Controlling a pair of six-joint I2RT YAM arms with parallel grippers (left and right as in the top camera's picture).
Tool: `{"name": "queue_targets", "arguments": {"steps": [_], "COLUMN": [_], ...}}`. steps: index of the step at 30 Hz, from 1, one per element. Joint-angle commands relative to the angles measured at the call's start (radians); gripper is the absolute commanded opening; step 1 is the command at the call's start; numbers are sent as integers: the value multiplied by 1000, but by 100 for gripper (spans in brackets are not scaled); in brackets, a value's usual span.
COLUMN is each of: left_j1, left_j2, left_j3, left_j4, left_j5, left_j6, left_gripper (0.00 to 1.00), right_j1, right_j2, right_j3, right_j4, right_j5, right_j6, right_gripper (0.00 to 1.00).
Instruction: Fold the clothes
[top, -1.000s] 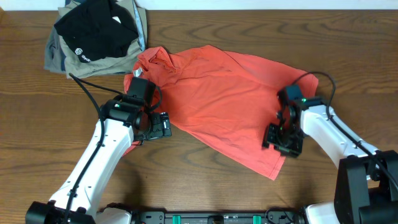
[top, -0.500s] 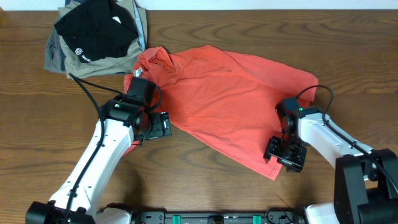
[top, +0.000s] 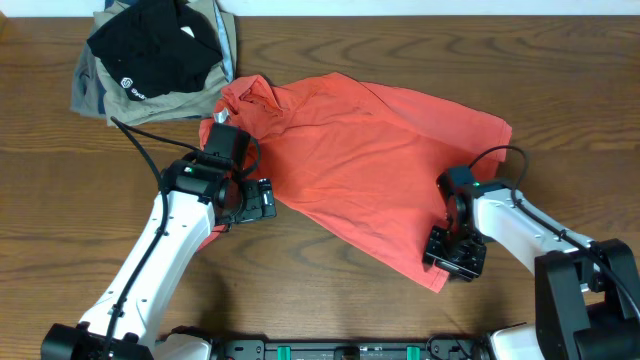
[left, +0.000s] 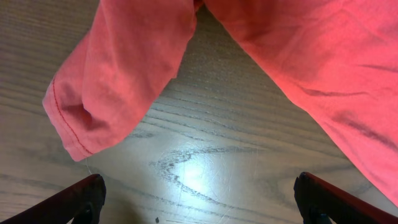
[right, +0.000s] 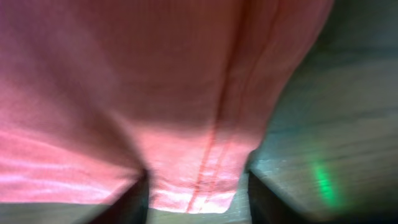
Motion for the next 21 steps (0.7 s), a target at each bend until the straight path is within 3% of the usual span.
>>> {"name": "queue_targets", "arguments": {"steps": [1,11,21], "left_j1": [-1,-1,-1], "left_j2": [2,2,2], "left_j3": [-17,-17,-17], "left_j4": [-3,-4,-4], "left_j5": [-11,-11,-11], "left_j6": [13,13,13], "left_gripper": [98,98,98], "right_j1": [18,-66,-395], "right_j2": [-4,-41,-374], "right_j3": [-17,-13,106], "right_j4": [1,-34,-249], "right_j5": [10,49,165], "right_j6": [14,14,-93], "right_gripper": [4,1,1]}}
